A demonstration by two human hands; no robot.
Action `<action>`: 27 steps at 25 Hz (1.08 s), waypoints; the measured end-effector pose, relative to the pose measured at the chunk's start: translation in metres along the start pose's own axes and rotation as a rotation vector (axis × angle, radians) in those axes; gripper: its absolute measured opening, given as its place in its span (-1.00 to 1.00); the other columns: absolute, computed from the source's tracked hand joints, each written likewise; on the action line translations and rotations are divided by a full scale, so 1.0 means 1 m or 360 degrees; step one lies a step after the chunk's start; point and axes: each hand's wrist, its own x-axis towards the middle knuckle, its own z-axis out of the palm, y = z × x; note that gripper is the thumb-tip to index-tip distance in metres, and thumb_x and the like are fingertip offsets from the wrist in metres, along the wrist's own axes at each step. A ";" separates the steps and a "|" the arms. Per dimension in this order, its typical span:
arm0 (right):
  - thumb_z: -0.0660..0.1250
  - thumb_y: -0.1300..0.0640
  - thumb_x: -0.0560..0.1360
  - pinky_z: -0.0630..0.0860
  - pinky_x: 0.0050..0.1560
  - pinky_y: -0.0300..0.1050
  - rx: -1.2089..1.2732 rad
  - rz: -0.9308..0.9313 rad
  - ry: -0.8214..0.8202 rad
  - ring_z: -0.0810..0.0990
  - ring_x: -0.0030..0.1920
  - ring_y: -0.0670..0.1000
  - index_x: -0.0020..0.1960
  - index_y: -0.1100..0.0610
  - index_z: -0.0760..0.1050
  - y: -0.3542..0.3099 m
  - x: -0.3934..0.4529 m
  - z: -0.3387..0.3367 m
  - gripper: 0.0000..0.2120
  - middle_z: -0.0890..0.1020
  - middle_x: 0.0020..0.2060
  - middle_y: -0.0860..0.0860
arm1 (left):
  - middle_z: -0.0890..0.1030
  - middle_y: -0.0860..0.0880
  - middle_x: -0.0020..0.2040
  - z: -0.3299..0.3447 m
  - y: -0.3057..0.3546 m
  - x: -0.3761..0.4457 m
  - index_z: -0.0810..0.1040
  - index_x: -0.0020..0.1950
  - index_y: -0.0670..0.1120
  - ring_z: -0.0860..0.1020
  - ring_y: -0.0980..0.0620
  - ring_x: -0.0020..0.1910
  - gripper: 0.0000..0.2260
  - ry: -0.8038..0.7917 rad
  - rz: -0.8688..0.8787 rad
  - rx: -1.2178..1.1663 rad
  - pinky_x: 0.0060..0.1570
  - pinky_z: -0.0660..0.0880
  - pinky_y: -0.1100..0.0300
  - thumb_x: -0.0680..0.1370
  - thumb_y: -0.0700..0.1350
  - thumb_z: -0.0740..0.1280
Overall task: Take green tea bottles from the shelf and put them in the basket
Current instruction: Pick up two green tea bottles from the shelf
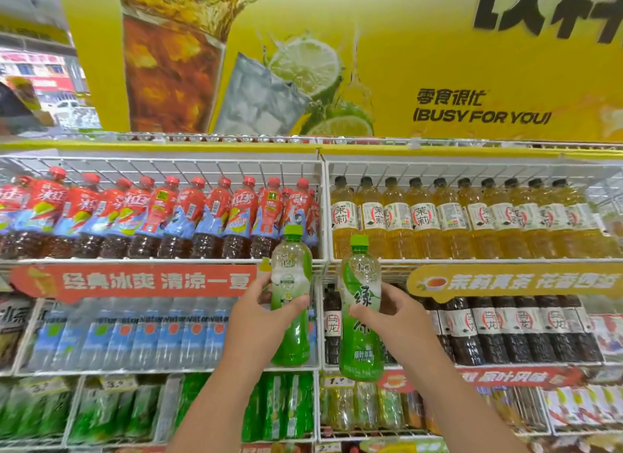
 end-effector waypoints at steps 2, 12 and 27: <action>0.57 0.00 0.43 0.61 0.00 -0.12 -0.0019 -0.0012 -0.0094 0.68 -0.01 -0.17 0.14 -0.19 0.59 0.004 -0.005 -0.005 -0.68 0.71 -0.01 -0.22 | 0.61 0.13 0.17 -0.001 -0.004 -0.013 0.46 0.41 0.19 0.60 0.06 0.13 -0.33 0.0053 -0.0035 -0.0019 0.09 0.62 -0.07 0.35 0.20 0.59; 0.57 -0.03 0.43 0.63 0.02 -0.11 0.0044 -0.0111 -0.0593 0.67 -0.06 -0.23 0.09 -0.24 0.57 0.012 -0.029 -0.009 -0.70 0.71 -0.08 -0.29 | 0.55 0.17 0.10 -0.012 -0.002 -0.121 0.42 0.38 0.18 0.59 0.12 0.02 -0.43 0.0517 -0.0182 -0.0025 -0.17 0.56 0.21 0.43 0.13 0.55; 0.56 0.08 0.46 0.51 -0.22 -0.26 0.0119 -0.0231 -0.1259 0.63 -0.23 -0.36 0.00 -0.27 0.52 -0.035 -0.127 0.185 -0.69 0.64 -0.26 -0.46 | 0.59 0.27 -0.06 -0.210 -0.043 -0.232 0.53 0.04 0.24 0.62 0.25 -0.07 -0.64 0.1252 -0.0246 -0.0029 -0.10 0.57 0.17 0.38 -0.02 0.61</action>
